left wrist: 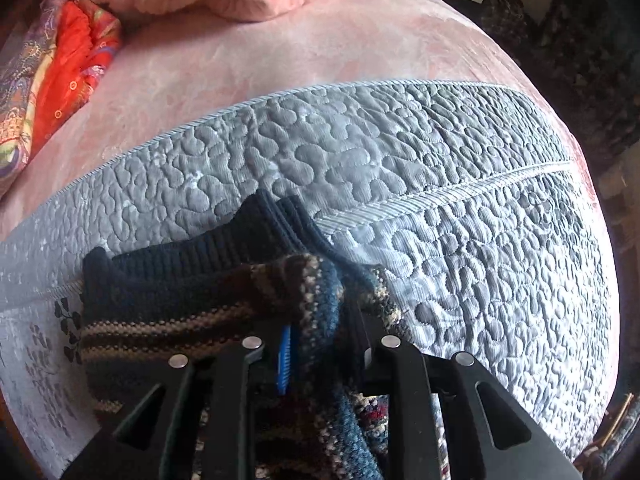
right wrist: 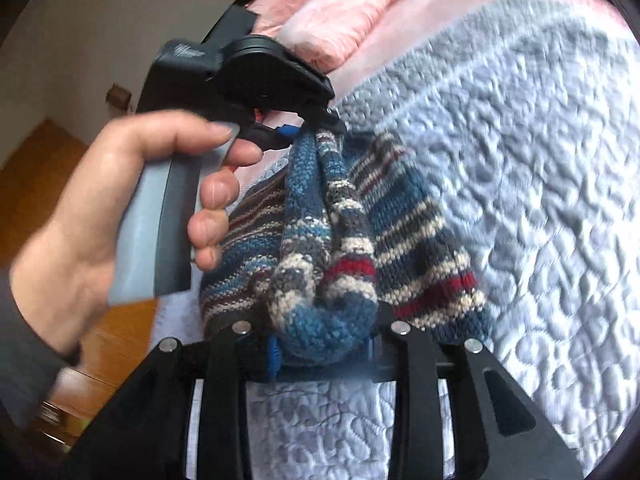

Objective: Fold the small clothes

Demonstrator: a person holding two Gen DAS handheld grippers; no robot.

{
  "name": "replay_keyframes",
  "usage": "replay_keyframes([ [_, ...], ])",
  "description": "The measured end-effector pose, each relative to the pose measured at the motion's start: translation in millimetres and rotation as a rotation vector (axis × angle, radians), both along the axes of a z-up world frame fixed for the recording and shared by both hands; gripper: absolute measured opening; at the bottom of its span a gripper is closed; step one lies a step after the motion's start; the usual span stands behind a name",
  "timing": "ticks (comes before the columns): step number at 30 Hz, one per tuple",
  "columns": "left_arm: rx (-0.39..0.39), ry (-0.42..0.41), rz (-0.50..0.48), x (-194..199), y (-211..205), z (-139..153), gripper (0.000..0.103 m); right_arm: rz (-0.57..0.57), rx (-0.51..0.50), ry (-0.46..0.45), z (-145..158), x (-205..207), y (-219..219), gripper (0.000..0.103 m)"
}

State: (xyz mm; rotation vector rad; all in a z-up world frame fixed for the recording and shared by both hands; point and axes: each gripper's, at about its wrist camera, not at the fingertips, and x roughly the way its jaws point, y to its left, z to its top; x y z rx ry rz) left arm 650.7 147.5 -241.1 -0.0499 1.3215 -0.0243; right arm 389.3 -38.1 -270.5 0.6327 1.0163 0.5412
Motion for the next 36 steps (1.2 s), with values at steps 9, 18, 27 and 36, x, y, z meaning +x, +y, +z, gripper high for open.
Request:
replay_keyframes([
  [9, -0.152, -0.089, -0.049, -10, 4, 3, 0.054, -0.049, 0.122, 0.133, -31, 11, -25, 0.052],
  [18, -0.384, -0.135, -0.062, -46, 100, 59, 0.067, -0.042, 0.334, 0.217, -42, 20, -37, 0.062],
  [27, -0.644, -0.089, -0.116, -129, 160, 44, 0.067, 0.222, 0.388, 0.362, -43, 90, -24, 0.063],
  [36, -0.813, -0.086, -0.005, -139, 179, 6, 0.067, 0.262, 0.283, 0.413, -52, 160, 0, 0.035],
])
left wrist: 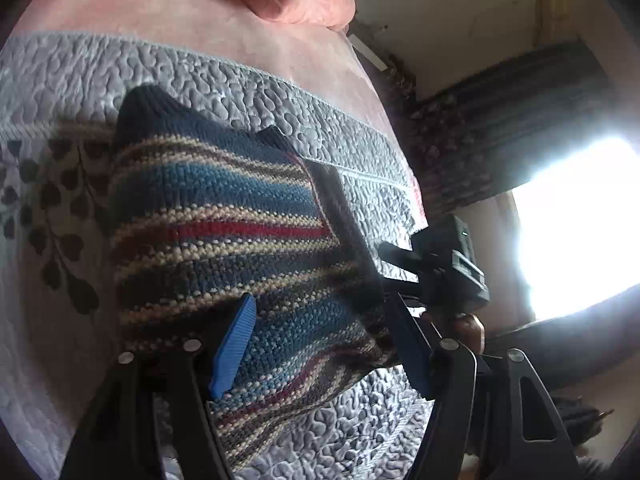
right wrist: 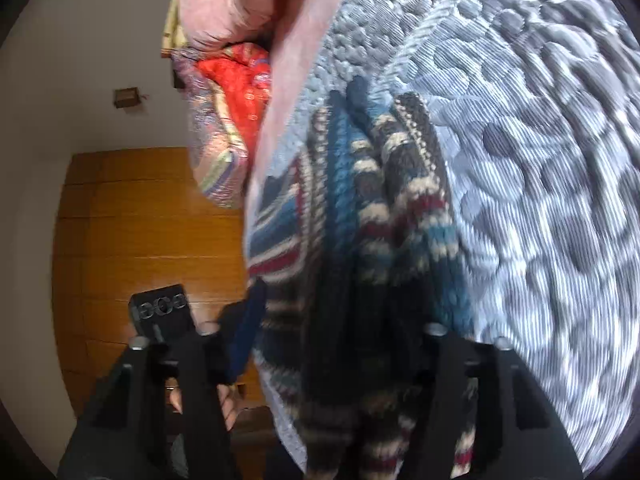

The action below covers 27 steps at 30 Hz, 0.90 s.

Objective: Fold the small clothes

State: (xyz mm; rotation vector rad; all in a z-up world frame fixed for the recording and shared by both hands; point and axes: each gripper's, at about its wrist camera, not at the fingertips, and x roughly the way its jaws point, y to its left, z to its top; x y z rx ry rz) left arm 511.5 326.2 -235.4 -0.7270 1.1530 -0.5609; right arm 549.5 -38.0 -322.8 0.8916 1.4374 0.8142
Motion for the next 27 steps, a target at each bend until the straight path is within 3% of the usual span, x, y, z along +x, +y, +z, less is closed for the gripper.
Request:
replay_keyframes([
  [1, -0.004, 0.002, 0.003, 0, 0, -1, 0.067, 0.017, -0.055, -0.031, 3, 2, 4, 0.022],
  [3, -0.006, 0.001, -0.001, 0, -1, -1, 0.067, 0.040, -0.112, -0.110, 16, -2, 10, 0.018],
  [7, -0.036, -0.016, -0.027, -1, -7, 4, 0.067, 0.017, -0.123, -0.247, 56, -10, -4, 0.016],
  [10, -0.053, -0.036, -0.054, -1, -18, 7, 0.067, -0.022, -0.143, -0.246, 53, -9, -21, 0.016],
  [13, -0.036, -0.003, -0.056, 1, -24, -8, 0.067, 0.011, -0.226, -0.203, 24, -13, -18, 0.017],
  [15, -0.038, 0.017, -0.061, 2, -27, -19, 0.067, 0.018, -0.238, -0.179, 9, -15, -20, 0.021],
  [17, -0.021, 0.007, -0.075, 0, -29, -18, 0.067, -0.001, -0.214, -0.168, 12, -12, -25, 0.027],
  [19, -0.018, 0.005, -0.084, 2, -31, -16, 0.068, -0.063, -0.214, -0.215, 29, -6, -32, 0.047],
  [21, -0.033, 0.008, -0.084, 3, -29, -19, 0.068, -0.099, -0.222, -0.248, 44, 6, -34, 0.049],
  [24, -0.039, 0.015, -0.072, 2, -28, -24, 0.068, -0.065, -0.252, -0.219, 42, 28, -19, 0.049],
  [25, -0.029, 0.013, -0.073, 2, -29, -25, 0.068, -0.045, -0.273, -0.197, 36, 36, -10, 0.035],
  [26, -0.022, 0.013, -0.073, 2, -30, -25, 0.067, -0.035, -0.294, -0.201, 36, 41, -3, 0.009],
  [27, -0.019, 0.013, -0.074, 2, -31, -26, 0.067, -0.030, -0.317, -0.258, 46, 45, 2, 0.010],
])
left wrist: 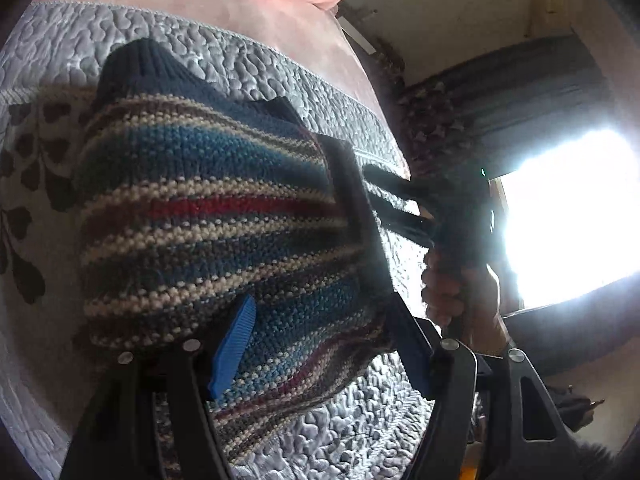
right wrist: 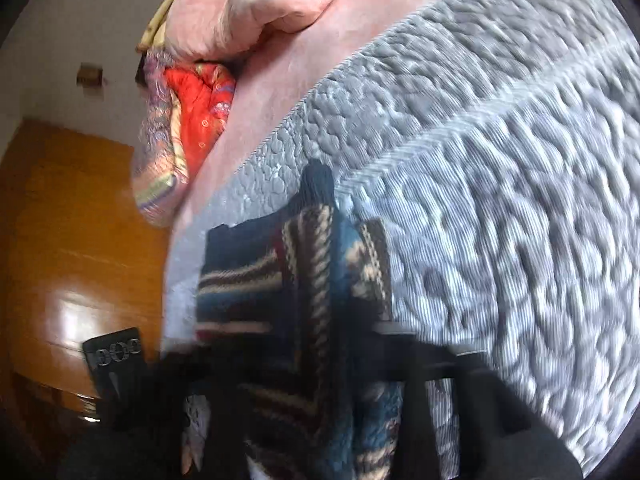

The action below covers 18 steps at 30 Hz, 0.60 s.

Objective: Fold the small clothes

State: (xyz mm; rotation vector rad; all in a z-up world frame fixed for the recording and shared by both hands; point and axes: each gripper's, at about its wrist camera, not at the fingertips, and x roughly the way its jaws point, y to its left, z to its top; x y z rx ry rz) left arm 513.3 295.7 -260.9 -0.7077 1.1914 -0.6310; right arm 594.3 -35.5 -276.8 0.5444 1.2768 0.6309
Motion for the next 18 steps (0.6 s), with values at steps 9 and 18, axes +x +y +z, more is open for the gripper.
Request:
replay_keyframes([
  [9, -0.064, -0.010, 0.027, 9, 17, 28, 0.064, -0.018, -0.134, -0.002, -18, 20, 8, 0.019],
  [18, 0.081, 0.052, 0.071, 70, 40, 2, 0.058, 0.096, -0.092, 0.010, 0, 17, 19, 0.016],
])
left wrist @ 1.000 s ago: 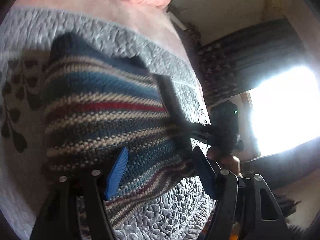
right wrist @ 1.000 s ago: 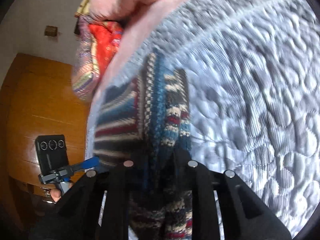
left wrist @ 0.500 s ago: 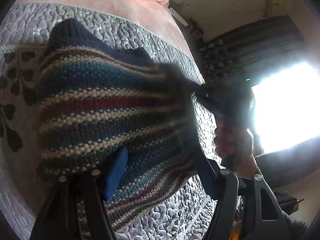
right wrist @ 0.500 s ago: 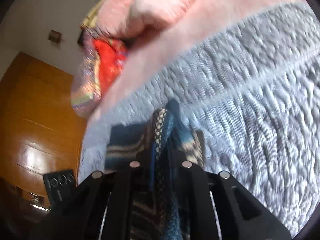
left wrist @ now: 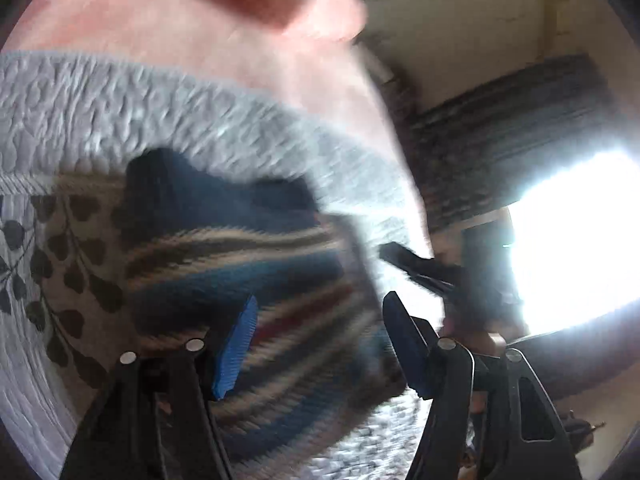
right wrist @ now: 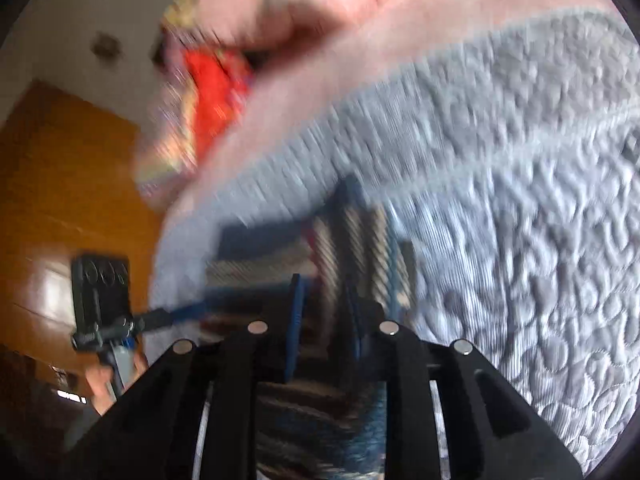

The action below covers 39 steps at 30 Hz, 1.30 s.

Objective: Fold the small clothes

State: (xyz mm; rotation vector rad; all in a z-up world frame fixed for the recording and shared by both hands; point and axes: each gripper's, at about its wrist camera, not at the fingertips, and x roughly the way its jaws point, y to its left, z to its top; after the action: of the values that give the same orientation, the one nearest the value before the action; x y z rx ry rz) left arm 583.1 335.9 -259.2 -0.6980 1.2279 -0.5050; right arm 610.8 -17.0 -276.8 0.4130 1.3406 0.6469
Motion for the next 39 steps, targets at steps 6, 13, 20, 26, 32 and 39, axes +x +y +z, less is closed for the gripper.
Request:
replay_keyframes([
  [6, 0.069, 0.018, -0.015, 3, -9, -4, 0.048, -0.002, -0.049, -0.022, -3, -5, -8, 0.007],
  [13, 0.025, -0.066, -0.169, -51, -32, 26, 0.048, 0.128, 0.004, -0.035, 14, -69, -11, 0.003],
  [20, 0.015, 0.003, -0.084, -58, -24, 0, 0.028, 0.061, 0.022, -0.012, 8, -84, -24, 0.008],
  [26, 0.093, -0.049, -0.111, -85, -33, 9, 0.049, 0.117, -0.068, -0.017, -9, -112, -25, 0.000],
  [32, 0.158, -0.092, -0.122, -95, -49, 21, 0.064, 0.041, 0.028, -0.047, 19, -130, -47, 0.006],
  [39, 0.069, -0.070, -0.027, -128, -28, 38, 0.080, 0.071, -0.064, 0.021, -12, -140, -58, 0.002],
])
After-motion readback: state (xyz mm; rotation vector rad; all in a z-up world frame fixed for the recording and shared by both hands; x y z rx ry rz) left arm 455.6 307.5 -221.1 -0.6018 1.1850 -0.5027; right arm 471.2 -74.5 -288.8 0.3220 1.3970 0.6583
